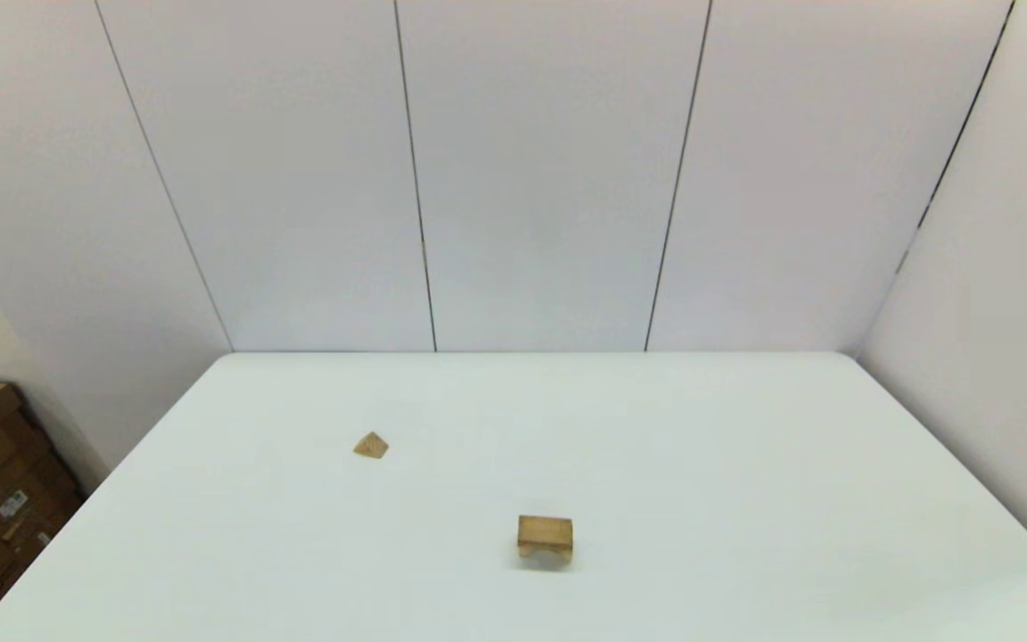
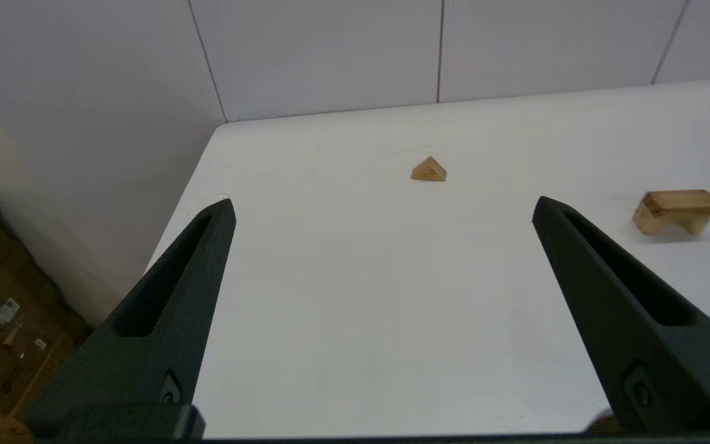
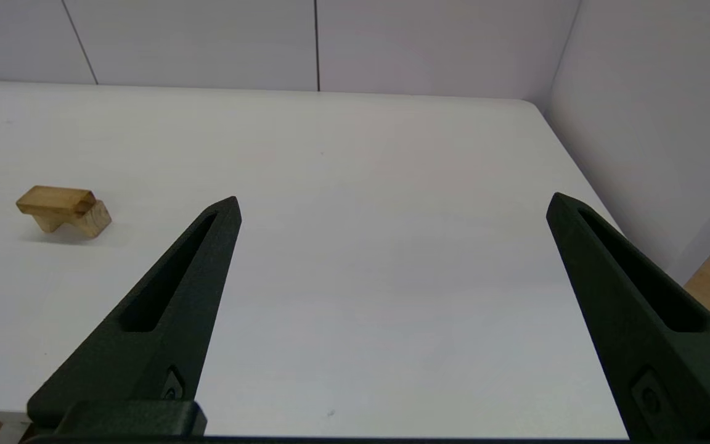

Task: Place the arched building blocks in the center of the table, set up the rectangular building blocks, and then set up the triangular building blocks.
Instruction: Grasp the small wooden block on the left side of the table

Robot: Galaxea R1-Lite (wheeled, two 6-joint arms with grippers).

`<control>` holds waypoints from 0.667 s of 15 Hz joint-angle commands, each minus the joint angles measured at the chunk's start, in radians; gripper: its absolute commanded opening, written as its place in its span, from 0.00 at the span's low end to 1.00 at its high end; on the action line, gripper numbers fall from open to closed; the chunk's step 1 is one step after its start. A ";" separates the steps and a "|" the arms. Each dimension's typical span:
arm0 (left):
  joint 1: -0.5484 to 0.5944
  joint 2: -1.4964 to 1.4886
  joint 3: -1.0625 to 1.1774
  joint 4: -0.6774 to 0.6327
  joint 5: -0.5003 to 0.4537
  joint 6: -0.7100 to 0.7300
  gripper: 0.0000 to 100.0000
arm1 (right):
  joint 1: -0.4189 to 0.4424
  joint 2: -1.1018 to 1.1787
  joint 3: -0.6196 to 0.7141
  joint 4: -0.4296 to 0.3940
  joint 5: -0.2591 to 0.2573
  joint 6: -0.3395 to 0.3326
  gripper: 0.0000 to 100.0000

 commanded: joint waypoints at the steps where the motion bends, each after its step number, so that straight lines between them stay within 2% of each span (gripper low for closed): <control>1: -0.029 0.282 -0.194 0.015 -0.011 0.005 1.00 | 0.000 0.000 0.000 0.000 0.000 -0.001 1.00; 8: -0.031 0.897 -0.524 -0.003 -0.006 0.034 1.00 | 0.000 0.000 0.000 0.000 0.000 -0.001 1.00; 10: -0.031 1.057 -0.567 -0.032 -0.004 0.092 1.00 | 0.000 0.000 0.000 0.000 0.000 -0.001 1.00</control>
